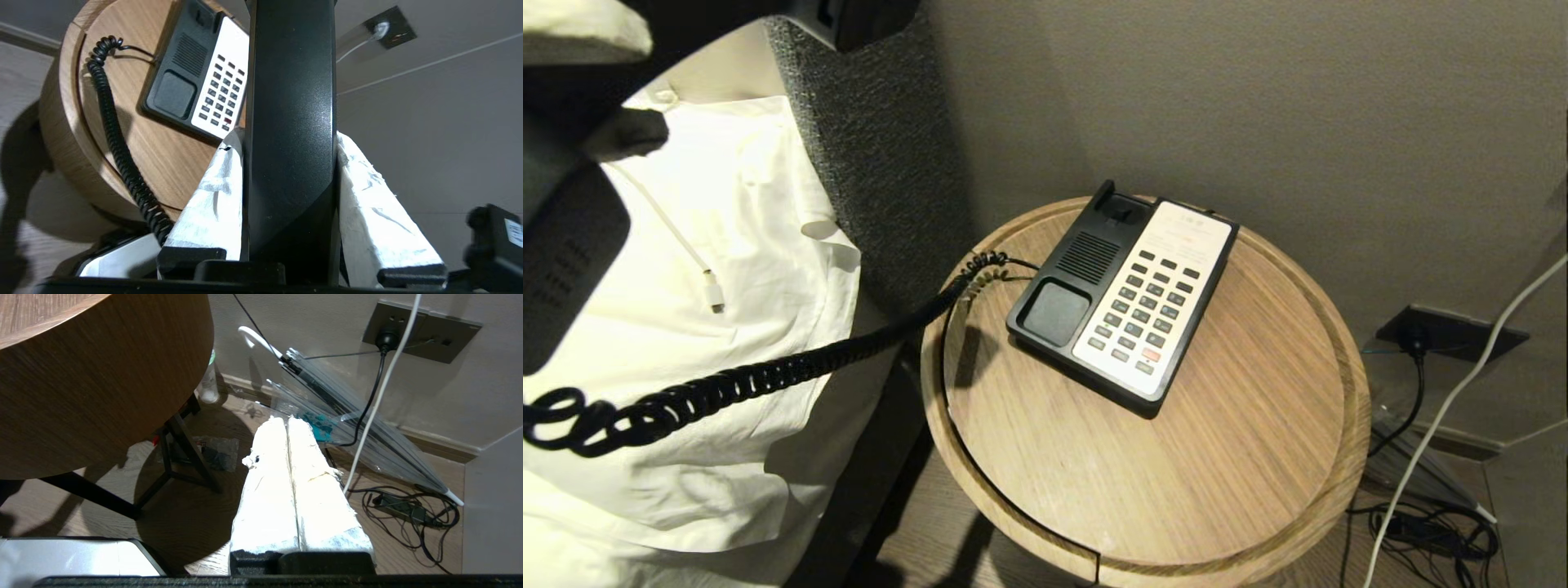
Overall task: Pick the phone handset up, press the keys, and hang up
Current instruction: Dial the number
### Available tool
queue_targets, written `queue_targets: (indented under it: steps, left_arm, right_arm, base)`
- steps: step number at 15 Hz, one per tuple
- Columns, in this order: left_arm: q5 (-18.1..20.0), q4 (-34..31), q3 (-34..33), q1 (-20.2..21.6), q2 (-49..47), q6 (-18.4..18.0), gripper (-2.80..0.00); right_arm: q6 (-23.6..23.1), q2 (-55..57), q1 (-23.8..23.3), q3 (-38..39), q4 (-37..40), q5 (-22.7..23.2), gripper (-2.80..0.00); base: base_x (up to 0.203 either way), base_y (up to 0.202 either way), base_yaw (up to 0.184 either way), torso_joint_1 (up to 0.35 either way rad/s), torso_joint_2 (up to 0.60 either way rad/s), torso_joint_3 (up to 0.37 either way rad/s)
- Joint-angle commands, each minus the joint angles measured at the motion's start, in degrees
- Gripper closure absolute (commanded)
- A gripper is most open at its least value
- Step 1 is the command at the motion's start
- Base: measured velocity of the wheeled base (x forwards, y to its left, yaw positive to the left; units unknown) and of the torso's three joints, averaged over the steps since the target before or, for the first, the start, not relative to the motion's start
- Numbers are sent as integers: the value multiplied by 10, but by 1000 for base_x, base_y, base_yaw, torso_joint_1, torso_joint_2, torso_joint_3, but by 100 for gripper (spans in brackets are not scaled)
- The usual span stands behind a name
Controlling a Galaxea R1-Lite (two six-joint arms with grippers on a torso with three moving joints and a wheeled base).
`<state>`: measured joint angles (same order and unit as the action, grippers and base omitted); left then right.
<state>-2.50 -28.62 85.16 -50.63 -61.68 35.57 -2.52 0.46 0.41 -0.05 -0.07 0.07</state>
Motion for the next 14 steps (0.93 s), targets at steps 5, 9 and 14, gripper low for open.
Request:
queue_targets:
  steps: [5,9,14]
  left_arm:
    - [0,-4,-11,0,7,2,0]
    - [1,1,-10,0,3,2,0]
    - [0,1,-14,0,7,2,0]
  right_arm:
    - [0,0,0,0,0,1,0]
    - [0,0,0,0,0,0,0]
    - [-14,0,0,0,-1,6,0]
  base:
    - [0,0,0,0,0,0]
    - [0,0,0,0,0,0]
    - [0,0,0,0,0,0]
